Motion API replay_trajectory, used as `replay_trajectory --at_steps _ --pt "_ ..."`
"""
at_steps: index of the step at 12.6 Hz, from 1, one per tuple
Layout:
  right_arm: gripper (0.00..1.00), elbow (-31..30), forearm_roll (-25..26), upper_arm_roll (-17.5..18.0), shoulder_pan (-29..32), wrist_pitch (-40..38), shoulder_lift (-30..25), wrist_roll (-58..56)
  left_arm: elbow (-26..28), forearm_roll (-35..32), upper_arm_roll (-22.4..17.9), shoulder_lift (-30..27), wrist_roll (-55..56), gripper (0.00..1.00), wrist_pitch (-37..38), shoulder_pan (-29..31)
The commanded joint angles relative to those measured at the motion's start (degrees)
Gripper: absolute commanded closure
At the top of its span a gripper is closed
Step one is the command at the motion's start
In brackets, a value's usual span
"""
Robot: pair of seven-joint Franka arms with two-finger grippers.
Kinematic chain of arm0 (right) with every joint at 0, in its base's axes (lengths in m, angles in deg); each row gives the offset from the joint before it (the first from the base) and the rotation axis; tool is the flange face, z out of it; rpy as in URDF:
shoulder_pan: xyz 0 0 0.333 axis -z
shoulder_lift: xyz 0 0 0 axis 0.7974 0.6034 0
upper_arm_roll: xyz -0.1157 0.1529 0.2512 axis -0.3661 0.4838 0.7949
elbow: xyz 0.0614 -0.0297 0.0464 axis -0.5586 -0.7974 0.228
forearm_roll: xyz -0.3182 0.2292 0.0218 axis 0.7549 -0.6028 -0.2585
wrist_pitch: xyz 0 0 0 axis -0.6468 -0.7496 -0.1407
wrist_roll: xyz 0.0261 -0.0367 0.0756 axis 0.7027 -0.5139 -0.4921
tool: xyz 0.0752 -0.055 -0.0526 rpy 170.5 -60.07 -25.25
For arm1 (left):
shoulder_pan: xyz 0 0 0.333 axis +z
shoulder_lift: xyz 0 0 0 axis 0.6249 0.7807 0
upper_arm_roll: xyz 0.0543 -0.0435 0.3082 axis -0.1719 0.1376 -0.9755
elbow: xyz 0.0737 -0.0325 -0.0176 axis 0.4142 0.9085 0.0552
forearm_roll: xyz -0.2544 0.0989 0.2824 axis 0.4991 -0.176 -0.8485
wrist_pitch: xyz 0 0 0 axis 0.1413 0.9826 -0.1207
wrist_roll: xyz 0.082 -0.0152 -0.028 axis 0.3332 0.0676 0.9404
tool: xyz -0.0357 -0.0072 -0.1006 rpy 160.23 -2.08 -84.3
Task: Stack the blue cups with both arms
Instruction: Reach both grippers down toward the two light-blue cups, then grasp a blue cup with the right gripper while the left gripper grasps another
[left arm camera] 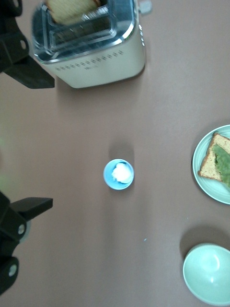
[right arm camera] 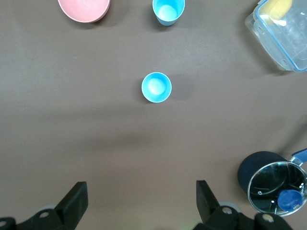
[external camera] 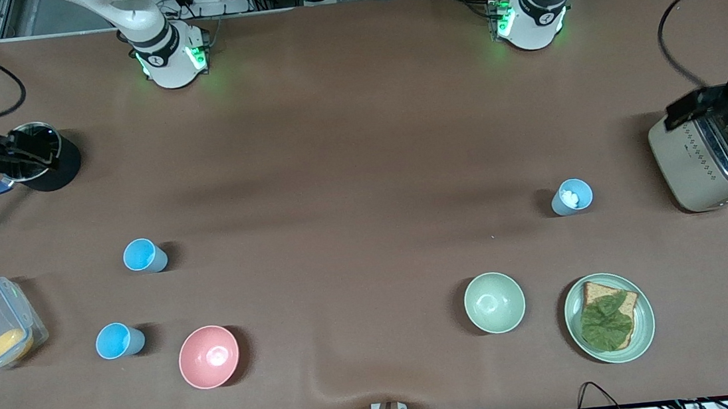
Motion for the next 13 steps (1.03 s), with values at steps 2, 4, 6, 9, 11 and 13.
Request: replay_trajectory --at_steps 2,4,6,9,11,13 --pt "0.0 0.7 0.06 1.2 1.03 2.73 5.86 -0.43 14.01 1.38 1.0 0.22 -1.46 0.0 -16.28 0.6" --pt "0.0 1.05 0.5 1.2 0.5 7.91 11.04 -1.21 21.66 1.38 1.18 -0.13 -1.37 0.0 -24.19 0.69" --pt "0.0 0.97 0.5 1.2 1.2 13.79 17.19 -5.33 25.28 1.38 1.27 1.79 -1.19 0.0 -28.43 0.86" --pt "0.0 -0.17 0.5 1.11 3.4 21.44 25.2 -11.39 28.45 1.38 1.27 4.69 -1.19 0.0 -33.45 0.86" --pt "0.0 -4.37 0.77 1.03 4.37 27.59 25.66 -15.96 28.64 1.38 1.27 7.41 -1.28 0.08 -35.21 0.86" --pt "0.0 -7.99 0.94 1.03 4.46 33.48 26.7 -16.51 28.72 1.38 1.27 9.96 -1.28 0.14 -37.23 0.95"
